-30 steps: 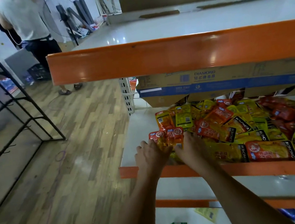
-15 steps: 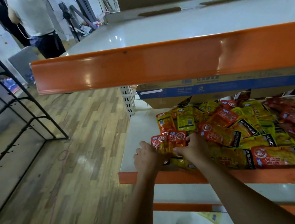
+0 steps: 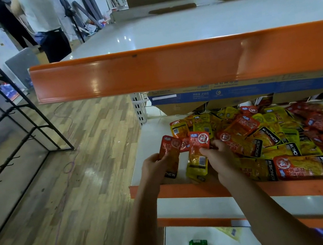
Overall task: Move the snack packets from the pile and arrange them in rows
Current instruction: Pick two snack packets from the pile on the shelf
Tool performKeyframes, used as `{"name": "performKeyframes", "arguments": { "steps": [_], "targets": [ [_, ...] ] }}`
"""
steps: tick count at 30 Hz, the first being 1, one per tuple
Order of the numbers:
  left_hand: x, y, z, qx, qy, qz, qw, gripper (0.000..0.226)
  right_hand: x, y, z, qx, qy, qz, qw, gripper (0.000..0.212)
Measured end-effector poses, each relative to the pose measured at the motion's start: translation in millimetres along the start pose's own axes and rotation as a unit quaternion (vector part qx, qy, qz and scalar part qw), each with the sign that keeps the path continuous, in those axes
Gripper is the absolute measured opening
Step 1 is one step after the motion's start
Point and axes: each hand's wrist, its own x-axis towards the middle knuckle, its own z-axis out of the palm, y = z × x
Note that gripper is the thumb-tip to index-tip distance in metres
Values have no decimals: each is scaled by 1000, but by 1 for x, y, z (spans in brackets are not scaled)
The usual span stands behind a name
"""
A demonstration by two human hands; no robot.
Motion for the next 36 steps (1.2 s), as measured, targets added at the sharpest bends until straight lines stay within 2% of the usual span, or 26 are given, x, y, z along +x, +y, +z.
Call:
{"name": "performKeyframes", "arguments": {
  "steps": [3,6,8,11,16,19,22,24,28,32,34,36],
  "targets": [
    [-2,-1,-5,-37,-19,-16,999,32,-3,-1,-8,76,1,46,996,25],
    [-8,-1,-5,-75,-43,-8,996,25,-10,-1,-20,192,-10,117,974,22],
    [-13,0,-1,-91,-70,-4,993,22,-23,-6,-34,268,-44,144,951,32],
    [-20,5,10,-96,-118,2,988,27,-44,-14,-59,331,-94,129,930,53],
    [-30,19,33,-97,-200,5,975,35,-79,-18,-99,442,-108,114,883,33],
    [-40,22,53,-89,-253,9,963,29,-106,-14,-119,463,-60,85,880,37],
    [-57,20,72,-56,-296,31,953,24,-134,-4,-136,450,32,73,889,25],
    [-66,15,84,-34,-330,39,942,28,-152,7,-149,429,98,72,895,23],
    [-90,9,104,17,-385,48,922,51,-190,35,-171,379,181,72,905,34],
    [-120,7,127,47,-438,59,896,13,-229,59,-190,387,262,53,882,51],
    [-134,7,141,63,-470,63,878,5,-245,67,-199,371,300,52,877,43],
    [-151,6,155,65,-500,73,861,11,-260,73,-208,357,322,52,875,29]
  ]
}}
